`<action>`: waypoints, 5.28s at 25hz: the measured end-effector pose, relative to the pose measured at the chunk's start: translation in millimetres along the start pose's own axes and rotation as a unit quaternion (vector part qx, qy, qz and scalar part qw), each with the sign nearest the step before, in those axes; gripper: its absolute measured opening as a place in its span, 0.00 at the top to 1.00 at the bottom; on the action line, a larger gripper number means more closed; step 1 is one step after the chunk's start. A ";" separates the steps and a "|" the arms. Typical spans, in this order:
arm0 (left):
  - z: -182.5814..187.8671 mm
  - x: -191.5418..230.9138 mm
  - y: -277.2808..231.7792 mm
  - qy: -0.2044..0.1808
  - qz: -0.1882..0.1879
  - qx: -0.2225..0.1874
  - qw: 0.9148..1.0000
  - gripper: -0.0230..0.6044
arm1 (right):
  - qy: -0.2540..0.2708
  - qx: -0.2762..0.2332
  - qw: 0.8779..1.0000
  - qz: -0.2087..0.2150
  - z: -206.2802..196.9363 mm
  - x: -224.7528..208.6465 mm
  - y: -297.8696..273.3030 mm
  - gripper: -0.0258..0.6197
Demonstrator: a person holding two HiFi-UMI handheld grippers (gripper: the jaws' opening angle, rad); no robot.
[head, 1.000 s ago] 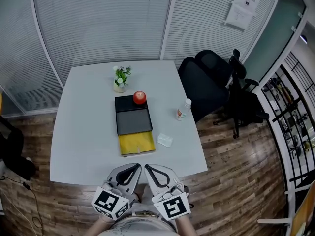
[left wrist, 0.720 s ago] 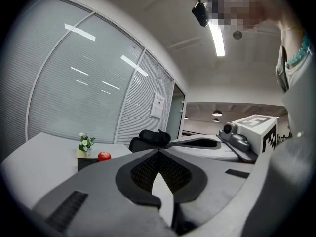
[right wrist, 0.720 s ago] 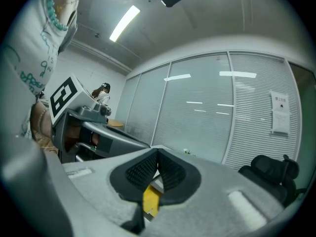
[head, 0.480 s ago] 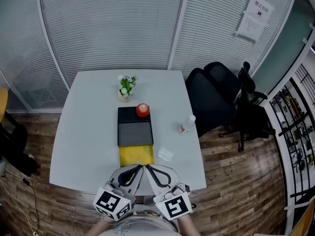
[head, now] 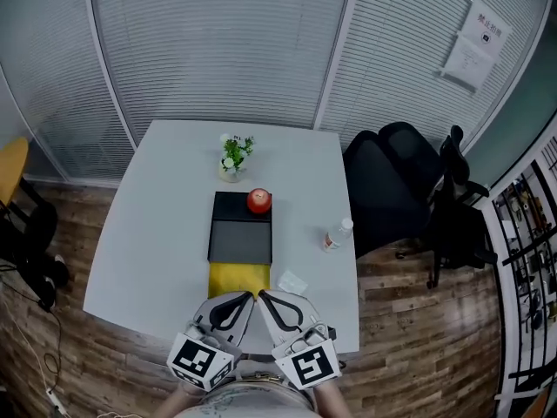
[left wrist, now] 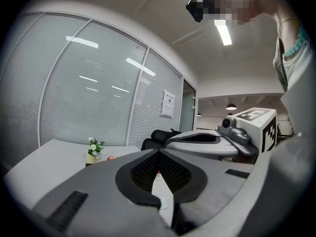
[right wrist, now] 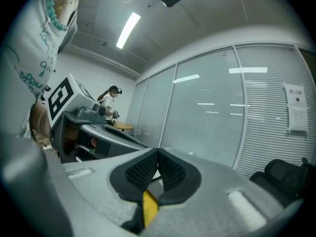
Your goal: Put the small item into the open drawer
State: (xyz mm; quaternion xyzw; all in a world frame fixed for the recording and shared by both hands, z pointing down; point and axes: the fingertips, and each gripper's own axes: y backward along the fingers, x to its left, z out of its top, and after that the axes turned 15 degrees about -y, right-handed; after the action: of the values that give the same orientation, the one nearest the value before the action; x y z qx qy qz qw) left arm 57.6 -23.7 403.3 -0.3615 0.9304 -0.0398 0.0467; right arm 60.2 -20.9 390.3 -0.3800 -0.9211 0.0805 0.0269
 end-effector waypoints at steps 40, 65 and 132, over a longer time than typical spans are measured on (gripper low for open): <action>-15.0 58.5 -27.0 -0.006 -0.043 0.016 0.999 0.97 | -0.019 0.016 0.999 -0.036 -9.7 -34.5 -61.2 0.96; -25.3 61.4 -28.7 0.017 -0.064 0.025 0.997 0.97 | -0.049 0.109 0.982 -0.149 -102.2 -98.1 -34.6 0.96; -63.0 88.5 -37.6 0.056 -0.075 0.066 0.993 0.97 | -0.105 0.461 0.877 -0.087 -349.1 -156.1 -59.7 0.87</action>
State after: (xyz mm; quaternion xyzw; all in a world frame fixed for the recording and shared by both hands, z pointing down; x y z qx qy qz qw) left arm 10.5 -108.7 464.7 -0.4233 0.8973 -0.1246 0.0147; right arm 168.1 -127.8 746.2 -0.2321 -0.8067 0.5326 0.1085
